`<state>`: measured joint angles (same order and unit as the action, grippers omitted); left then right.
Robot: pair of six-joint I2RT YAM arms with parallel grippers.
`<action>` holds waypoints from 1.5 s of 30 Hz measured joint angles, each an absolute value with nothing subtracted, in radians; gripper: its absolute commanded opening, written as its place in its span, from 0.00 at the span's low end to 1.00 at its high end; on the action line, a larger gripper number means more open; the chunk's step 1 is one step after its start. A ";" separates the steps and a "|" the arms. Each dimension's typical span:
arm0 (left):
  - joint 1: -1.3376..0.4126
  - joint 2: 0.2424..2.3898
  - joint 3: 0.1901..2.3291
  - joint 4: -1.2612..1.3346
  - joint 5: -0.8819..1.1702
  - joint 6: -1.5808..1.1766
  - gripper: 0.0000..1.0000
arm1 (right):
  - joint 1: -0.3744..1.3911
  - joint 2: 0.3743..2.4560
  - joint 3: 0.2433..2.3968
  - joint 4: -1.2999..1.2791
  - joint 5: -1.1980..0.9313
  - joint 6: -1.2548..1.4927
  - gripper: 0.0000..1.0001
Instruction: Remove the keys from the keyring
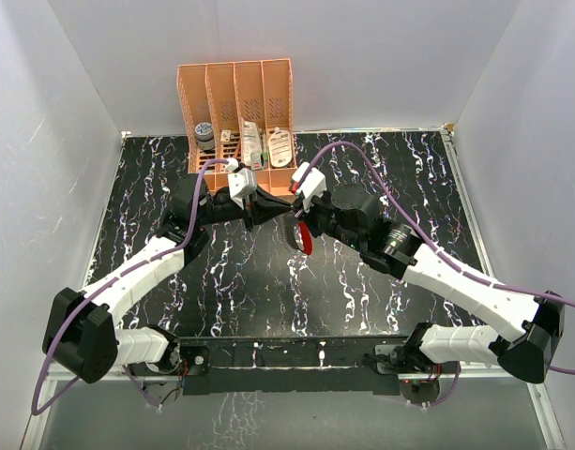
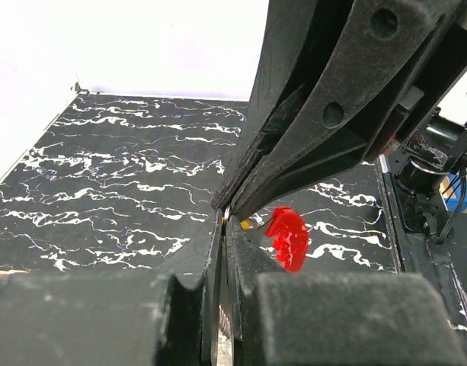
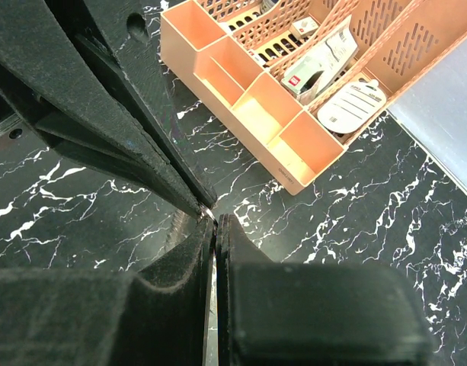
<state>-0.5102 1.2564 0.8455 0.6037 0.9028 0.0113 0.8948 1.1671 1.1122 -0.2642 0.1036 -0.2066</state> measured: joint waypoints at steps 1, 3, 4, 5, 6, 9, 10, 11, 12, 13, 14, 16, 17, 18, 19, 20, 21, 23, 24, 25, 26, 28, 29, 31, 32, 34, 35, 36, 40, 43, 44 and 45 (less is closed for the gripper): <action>-0.511 1.256 0.846 0.602 0.902 0.012 0.00 | 0.895 1.167 1.112 -0.265 0.105 -0.207 0.00; -0.514 1.256 0.846 0.596 0.897 0.018 0.00 | 0.895 1.168 1.112 -0.266 0.106 -0.207 0.00; -0.516 1.256 0.846 0.593 0.894 0.022 0.00 | 0.894 1.168 1.112 -0.266 0.107 -0.207 0.00; -0.519 1.256 0.848 0.584 0.883 0.027 0.00 | 0.894 1.169 1.112 -0.267 0.110 -0.207 0.02; -0.522 1.256 0.852 0.575 0.873 0.033 0.00 | 0.894 1.171 1.112 -0.267 0.113 -0.207 0.04; -0.534 1.254 0.855 0.559 0.836 0.044 0.00 | 0.891 1.173 1.112 -0.264 0.125 -0.205 0.05; -0.538 1.251 0.855 0.553 0.821 0.046 0.00 | 0.890 1.174 1.112 -0.262 0.128 -0.205 0.06; -0.542 1.248 0.855 0.550 0.809 0.046 0.00 | 0.890 1.174 1.112 -0.260 0.131 -0.205 0.10; -0.545 1.245 0.855 0.548 0.796 0.045 0.00 | 0.890 1.174 1.112 -0.257 0.133 -0.204 0.13; -0.547 1.240 0.855 0.544 0.785 0.045 0.00 | 0.890 1.174 1.112 -0.252 0.135 -0.203 0.13; -0.550 1.235 0.855 0.539 0.773 0.045 0.00 | 0.890 1.174 1.112 -0.245 0.137 -0.203 0.13; -0.552 1.227 0.855 0.533 0.751 0.045 0.00 | 0.890 1.174 1.112 -0.230 0.142 -0.203 0.15; -0.553 1.224 0.855 0.532 0.738 0.044 0.00 | 0.890 1.174 1.112 -0.222 0.145 -0.203 0.15; -0.553 1.221 0.855 0.531 0.726 0.044 0.00 | 0.890 1.174 1.112 -0.216 0.147 -0.203 0.16; -0.554 1.217 0.855 0.530 0.713 0.043 0.00 | 0.890 1.174 1.112 -0.209 0.150 -0.203 0.17; -0.555 1.215 0.855 0.531 0.701 0.041 0.00 | 0.890 1.173 1.112 -0.202 0.153 -0.203 0.19; -0.556 1.213 0.855 0.531 0.690 0.041 0.00 | 0.890 1.173 1.112 -0.198 0.154 -0.203 0.22; -0.558 1.208 0.853 0.542 0.666 0.038 0.00 | 0.892 1.173 1.112 -0.187 0.152 -0.198 0.24; -0.559 1.205 0.850 0.549 0.656 0.035 0.00 | 0.893 1.173 1.112 -0.183 0.151 -0.199 0.24; -0.560 1.200 0.848 0.553 0.647 0.033 0.00 | 0.895 1.172 1.112 -0.179 0.152 -0.197 0.24; -0.560 1.196 0.846 0.559 0.641 0.030 0.00 | 0.895 1.171 1.111 -0.176 0.153 -0.196 0.24; -0.560 1.190 0.844 0.574 0.631 0.027 0.00 | 0.896 1.167 1.105 -0.170 0.161 -0.195 0.24; -0.560 1.188 0.844 0.578 0.627 0.026 0.00 | 0.897 1.163 1.100 -0.167 0.167 -0.192 0.23; -0.560 1.184 0.844 0.585 0.622 0.025 0.00 | 0.897 1.155 1.091 -0.165 0.180 -0.187 0.22; -0.560 1.184 0.844 0.587 0.620 0.024 0.00 | 0.897 1.151 1.087 -0.162 0.186 -0.184 0.21; -0.560 1.182 0.844 0.591 0.615 0.022 0.00 | 0.897 1.137 1.078 -0.157 0.202 -0.181 0.20; -0.560 1.181 0.844 0.590 0.613 0.022 0.00 | 0.897 1.125 1.073 -0.152 0.210 -0.178 0.19; -0.560 1.180 0.844 0.590 0.612 0.023 0.00 | 0.897 1.108 1.064 -0.148 0.219 -0.177 0.19; -0.560 1.168 0.844 0.582 0.614 0.023 0.00 | 0.897 1.016 1.015 -0.104 0.260 -0.175 0.20; -0.561 1.150 0.843 0.584 0.625 0.020 0.00 | 0.897 0.978 1.000 -0.070 0.286 -0.174 0.21; -0.561 1.144 0.843 0.588 0.630 0.016 0.00 | 0.897 0.977 1.000 -0.059 0.293 -0.173 0.21; -0.561 1.137 0.843 0.593 0.635 0.012 0.00 | 0.897 0.984 1.000 -0.052 0.297 -0.170 0.21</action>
